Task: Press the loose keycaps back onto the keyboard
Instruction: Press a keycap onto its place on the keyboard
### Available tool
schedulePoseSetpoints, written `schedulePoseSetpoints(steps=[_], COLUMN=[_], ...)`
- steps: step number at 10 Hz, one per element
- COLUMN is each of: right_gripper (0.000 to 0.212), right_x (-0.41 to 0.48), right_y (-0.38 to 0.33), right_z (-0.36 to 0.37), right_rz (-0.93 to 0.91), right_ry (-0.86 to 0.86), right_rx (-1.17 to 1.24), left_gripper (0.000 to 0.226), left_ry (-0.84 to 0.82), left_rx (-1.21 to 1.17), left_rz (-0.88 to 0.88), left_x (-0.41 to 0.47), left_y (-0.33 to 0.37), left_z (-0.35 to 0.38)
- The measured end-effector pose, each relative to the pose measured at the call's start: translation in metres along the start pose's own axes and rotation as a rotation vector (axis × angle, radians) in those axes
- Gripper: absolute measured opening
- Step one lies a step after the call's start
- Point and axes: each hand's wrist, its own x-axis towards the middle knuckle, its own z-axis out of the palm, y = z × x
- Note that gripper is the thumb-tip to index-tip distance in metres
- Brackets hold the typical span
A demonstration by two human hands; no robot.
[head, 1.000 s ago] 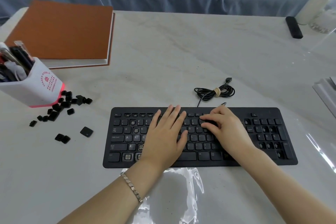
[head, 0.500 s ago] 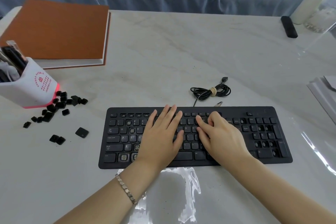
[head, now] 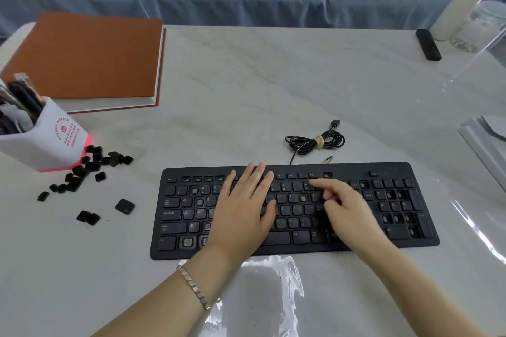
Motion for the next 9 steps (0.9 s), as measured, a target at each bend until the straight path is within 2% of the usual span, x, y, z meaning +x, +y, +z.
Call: schedulePoseSetpoints(steps=[1,2,3,5,7,9], right_gripper=[0.043,0.025,0.015,0.02,0.025,0.019], right_x=[-0.007,-0.014,-0.018,-0.025,-0.031,-0.03], right_y=[-0.002,-0.015,-0.024,-0.034,-0.034,-0.032], right_z=[-0.011,-0.015,-0.014,-0.007,-0.004,-0.006], right_rz=[0.245,0.338,0.395,0.394,0.316,0.337], right_ry=[0.015,0.02,0.02,-0.101,-0.045,-0.007], right_rx=[0.628,1.055,1.202,1.245,1.071,0.997], left_gripper=[0.047,0.047,0.047,0.047,0.048,0.047], left_ry=[-0.008,-0.006,-0.002,-0.003,-0.017,-0.001], left_rx=[0.0,-0.007,-0.004,-0.006,-0.002,-0.006], left_rz=[-0.002,-0.009,-0.01,-0.01,-0.016,-0.021], left_x=[0.0,0.0,0.0,-0.001,0.0,-0.001], left_y=[0.0,0.0,0.001,0.0,0.001,0.001], left_z=[0.0,0.0,-0.001,0.0,0.0,0.0])
